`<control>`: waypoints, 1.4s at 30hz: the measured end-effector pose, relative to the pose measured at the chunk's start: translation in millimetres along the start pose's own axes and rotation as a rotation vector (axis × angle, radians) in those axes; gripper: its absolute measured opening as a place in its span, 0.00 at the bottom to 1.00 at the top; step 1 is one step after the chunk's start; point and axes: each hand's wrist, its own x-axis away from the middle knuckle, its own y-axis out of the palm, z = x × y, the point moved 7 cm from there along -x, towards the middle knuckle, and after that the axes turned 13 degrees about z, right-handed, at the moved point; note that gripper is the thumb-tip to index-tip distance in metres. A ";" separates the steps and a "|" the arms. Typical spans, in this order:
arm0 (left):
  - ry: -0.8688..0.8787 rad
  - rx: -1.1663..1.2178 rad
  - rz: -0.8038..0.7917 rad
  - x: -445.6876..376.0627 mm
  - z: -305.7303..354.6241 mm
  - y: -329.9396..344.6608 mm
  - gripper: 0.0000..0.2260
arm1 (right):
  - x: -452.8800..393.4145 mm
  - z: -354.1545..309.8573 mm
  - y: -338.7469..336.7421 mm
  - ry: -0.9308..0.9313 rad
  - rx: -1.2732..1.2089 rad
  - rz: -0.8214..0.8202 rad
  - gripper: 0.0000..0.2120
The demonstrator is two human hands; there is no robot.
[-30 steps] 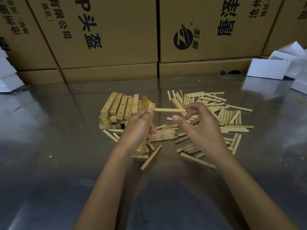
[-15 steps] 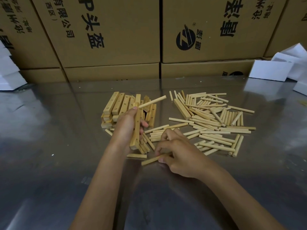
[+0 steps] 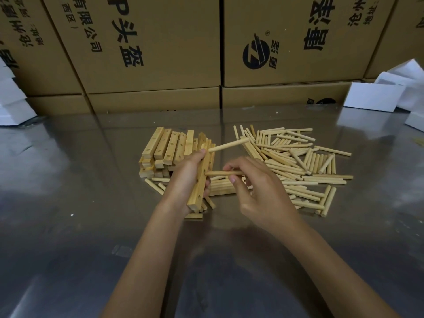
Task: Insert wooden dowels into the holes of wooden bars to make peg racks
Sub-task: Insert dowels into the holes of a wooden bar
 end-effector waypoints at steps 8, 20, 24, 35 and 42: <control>0.066 -0.020 -0.100 3.7 1.1 9.7 0.12 | -0.6 -1.4 -1.2 -0.080 0.055 0.037 0.08; 0.083 -0.024 -0.135 5.4 -5.0 22.1 0.11 | -1.3 5.7 -4.3 -0.067 0.059 0.025 0.06; 0.079 -0.017 -0.169 7.1 -6.3 24.9 0.12 | -1.7 10.5 -5.7 -0.014 0.022 0.021 0.06; 0.113 -0.032 -0.224 6.9 -8.1 30.1 0.17 | -0.9 18.2 -5.7 0.148 -0.123 0.052 0.06; 0.182 -0.150 -0.217 7.1 -4.8 27.3 0.19 | 4.1 32.7 5.1 0.494 -0.313 -0.006 0.09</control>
